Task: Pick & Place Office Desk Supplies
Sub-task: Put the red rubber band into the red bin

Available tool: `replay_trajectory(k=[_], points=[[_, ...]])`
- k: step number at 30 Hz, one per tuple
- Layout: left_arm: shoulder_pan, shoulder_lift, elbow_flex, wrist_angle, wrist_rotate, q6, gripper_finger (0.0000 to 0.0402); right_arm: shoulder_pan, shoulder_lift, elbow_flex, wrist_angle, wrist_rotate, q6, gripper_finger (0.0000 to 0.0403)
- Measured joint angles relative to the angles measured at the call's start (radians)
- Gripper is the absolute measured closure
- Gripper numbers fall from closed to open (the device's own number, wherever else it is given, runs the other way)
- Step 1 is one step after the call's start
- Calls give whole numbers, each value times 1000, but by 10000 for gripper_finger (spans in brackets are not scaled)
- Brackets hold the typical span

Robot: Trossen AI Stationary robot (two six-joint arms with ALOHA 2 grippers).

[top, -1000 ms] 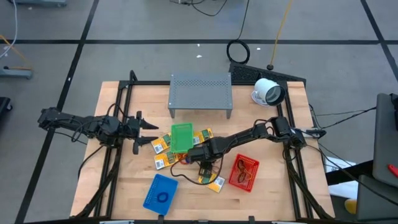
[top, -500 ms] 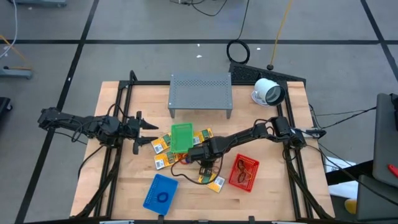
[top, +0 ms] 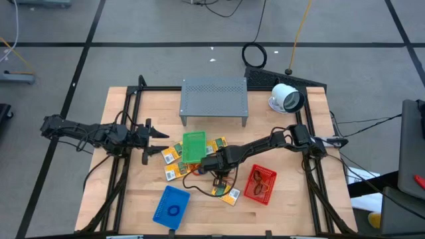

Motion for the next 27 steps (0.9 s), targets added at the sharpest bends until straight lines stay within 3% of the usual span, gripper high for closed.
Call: replay_trajectory(k=[6,17,27], points=[[0,0,0,-6,0,-3,176,8,-53,-4,2,-20,3,402],[0,0,0,-5,-1,-10,176,12,-197,-1,44,106,10,403],[0,0,0,-4,-1,-32,176,30,-249,-3,70,184,-4,403]])
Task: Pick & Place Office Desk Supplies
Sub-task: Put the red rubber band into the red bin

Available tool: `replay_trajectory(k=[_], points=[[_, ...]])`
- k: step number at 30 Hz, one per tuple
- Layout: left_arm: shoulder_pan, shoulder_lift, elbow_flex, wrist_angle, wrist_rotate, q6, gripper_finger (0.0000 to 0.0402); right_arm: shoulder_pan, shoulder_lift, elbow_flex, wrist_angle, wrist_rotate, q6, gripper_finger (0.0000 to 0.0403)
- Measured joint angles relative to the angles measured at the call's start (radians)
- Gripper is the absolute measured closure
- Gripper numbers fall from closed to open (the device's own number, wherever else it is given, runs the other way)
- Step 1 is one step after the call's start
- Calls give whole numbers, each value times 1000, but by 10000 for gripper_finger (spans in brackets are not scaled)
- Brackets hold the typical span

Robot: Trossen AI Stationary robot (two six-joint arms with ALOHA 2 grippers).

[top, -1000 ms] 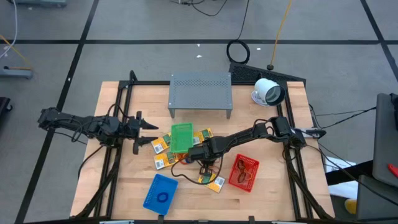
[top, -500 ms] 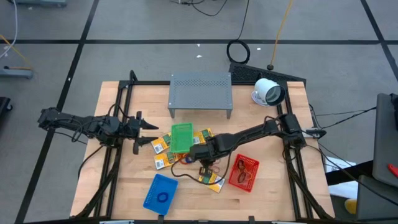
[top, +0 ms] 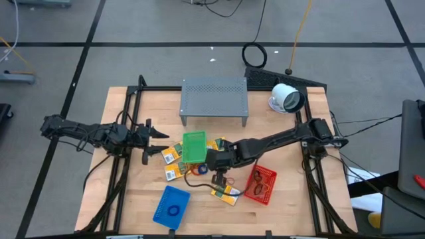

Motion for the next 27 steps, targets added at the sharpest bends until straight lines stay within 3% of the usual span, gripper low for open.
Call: replay_trajectory(k=[7,15,27], points=[[-1,0,0,5,0,-9,176,19,-37,-1,85,-4,-36,403],[0,0,0,46,-1,-16,176,61,-177,3,248,46,-124,403],[0,0,0,58,-1,-28,176,106,-238,3,260,153,-197,403]])
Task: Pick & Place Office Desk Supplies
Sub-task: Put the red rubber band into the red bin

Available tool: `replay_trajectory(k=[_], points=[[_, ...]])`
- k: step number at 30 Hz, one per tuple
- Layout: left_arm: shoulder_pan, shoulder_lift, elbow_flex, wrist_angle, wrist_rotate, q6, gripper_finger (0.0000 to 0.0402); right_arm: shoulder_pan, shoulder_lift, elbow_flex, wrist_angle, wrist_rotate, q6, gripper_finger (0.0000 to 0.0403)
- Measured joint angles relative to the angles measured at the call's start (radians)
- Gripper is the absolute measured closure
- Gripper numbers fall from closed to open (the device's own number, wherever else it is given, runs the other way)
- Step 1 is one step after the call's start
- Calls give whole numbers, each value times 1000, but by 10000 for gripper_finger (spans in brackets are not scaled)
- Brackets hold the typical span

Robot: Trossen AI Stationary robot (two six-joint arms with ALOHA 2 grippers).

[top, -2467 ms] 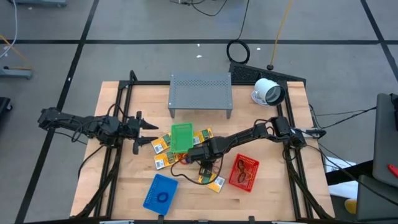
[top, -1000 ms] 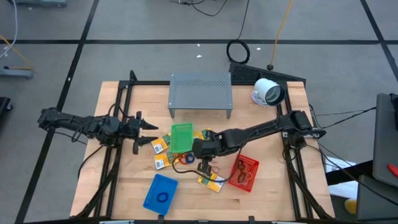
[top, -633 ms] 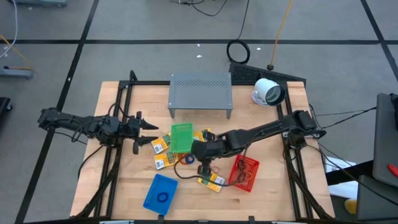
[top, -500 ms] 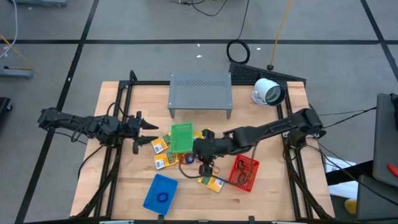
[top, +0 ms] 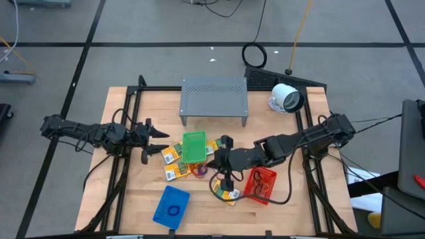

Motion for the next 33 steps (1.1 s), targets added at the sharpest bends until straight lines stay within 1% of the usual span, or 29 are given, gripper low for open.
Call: replay_trajectory(k=[1,3,5,8,11,14,19,21,24,27,29,32,33], points=[[0,0,0,0,0,-5,176,0,-1,0,-8,-3,1,403],[0,0,0,0,0,-15,176,-9,-1,0,-18,-53,1,403],[0,0,0,0,1,-19,176,-16,1,-1,18,-79,-14,403],[0,0,0,0,0,-24,176,-16,-1,0,57,-40,-33,403],[0,0,0,0,0,-28,176,-22,-1,-1,49,-69,-51,403],[0,0,0,0,0,-26,176,-22,2,-2,127,-87,-98,403],[0,0,0,12,1,-10,176,-29,3,-1,281,-202,-158,403],[0,-1,0,36,2,16,176,-37,18,0,308,-216,-162,403],[-1,-1,0,73,23,42,176,-43,27,-2,289,-212,-162,403],[-1,-1,0,94,58,59,176,-40,23,-1,276,-183,-154,403],[-1,-1,0,96,77,65,176,-23,21,0,239,-106,-137,403],[-1,-1,0,99,80,63,176,24,-10,-3,131,20,-133,403],[-1,-1,0,99,80,64,176,40,-21,-3,122,64,-128,403]])
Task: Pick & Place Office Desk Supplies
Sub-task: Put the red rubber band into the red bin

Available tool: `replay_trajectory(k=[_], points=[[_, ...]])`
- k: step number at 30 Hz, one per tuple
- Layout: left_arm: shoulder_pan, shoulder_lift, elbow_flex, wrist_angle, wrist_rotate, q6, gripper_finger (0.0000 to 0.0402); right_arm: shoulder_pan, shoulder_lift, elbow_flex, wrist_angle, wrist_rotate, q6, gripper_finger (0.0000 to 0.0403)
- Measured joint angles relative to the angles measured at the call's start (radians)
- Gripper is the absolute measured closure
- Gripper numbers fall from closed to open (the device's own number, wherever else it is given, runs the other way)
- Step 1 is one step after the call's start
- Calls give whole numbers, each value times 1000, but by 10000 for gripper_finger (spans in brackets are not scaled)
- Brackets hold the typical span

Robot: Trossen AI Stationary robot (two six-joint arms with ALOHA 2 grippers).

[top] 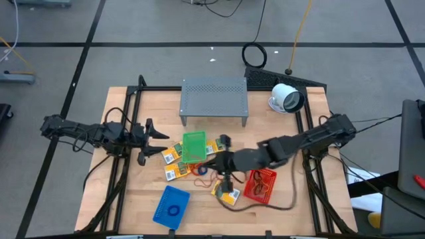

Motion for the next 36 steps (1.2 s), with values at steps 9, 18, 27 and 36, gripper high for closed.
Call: replay_trajectory(k=[9,18,27,36], points=[[0,0,0,1,0,-3,176,158,-118,-48,-39,268,-26,403],[1,0,0,7,-1,-8,176,195,-435,-585,321,266,87,403],[1,1,0,33,-94,-69,176,258,-801,-1069,639,141,202,403],[1,1,0,54,-114,-96,176,335,-1000,-1310,676,116,270,403]])
